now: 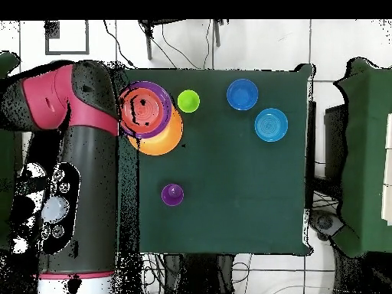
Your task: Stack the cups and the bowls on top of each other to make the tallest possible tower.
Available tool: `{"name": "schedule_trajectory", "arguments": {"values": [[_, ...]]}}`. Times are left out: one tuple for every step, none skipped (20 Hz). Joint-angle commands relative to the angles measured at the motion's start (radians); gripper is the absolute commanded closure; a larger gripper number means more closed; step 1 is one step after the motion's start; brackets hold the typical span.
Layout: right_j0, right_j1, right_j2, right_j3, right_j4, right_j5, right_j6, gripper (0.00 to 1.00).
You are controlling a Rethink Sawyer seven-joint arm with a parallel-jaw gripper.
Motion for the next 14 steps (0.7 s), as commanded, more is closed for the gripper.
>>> {"name": "schedule_trajectory", "arguments": {"values": [[-0.025, 0.081, 0.05, 0.06, -0.075, -0.003, -0.016, 1.0], [-0.021, 0.085, 0.043, 0.052, -0.081, 0.002, -0.013, 1.0], [-0.021, 0.087, 0.041, 0.049, -0.082, 0.008, -0.014, 1.0], [-0.02, 0.093, 0.038, 0.041, -0.086, 0.012, -0.016, 1.0], [-0.022, 0.095, 0.038, 0.038, -0.088, 0.01, -0.02, 1.0], [-0.024, 0.098, 0.038, 0.036, -0.087, 0.014, -0.024, 1.0], [-0.024, 0.1, 0.037, 0.034, -0.089, 0.013, -0.026, 1.0], [-0.022, 0.101, 0.033, 0.031, -0.091, 0.017, -0.024, 1.0], [-0.022, 0.101, 0.032, 0.032, -0.091, 0.017, -0.025, 1.0], [-0.019, 0.102, 0.027, 0.03, -0.095, 0.018, -0.026, 1.0], [-0.019, 0.102, 0.026, 0.029, -0.095, 0.02, -0.027, 1.0], [-0.018, 0.102, 0.024, 0.028, -0.095, 0.022, -0.027, 1.0], [-0.018, 0.102, 0.024, 0.029, -0.093, 0.023, -0.027, 1.0], [-0.019, 0.101, 0.024, 0.028, -0.093, 0.024, -0.028, 1.0]]}}
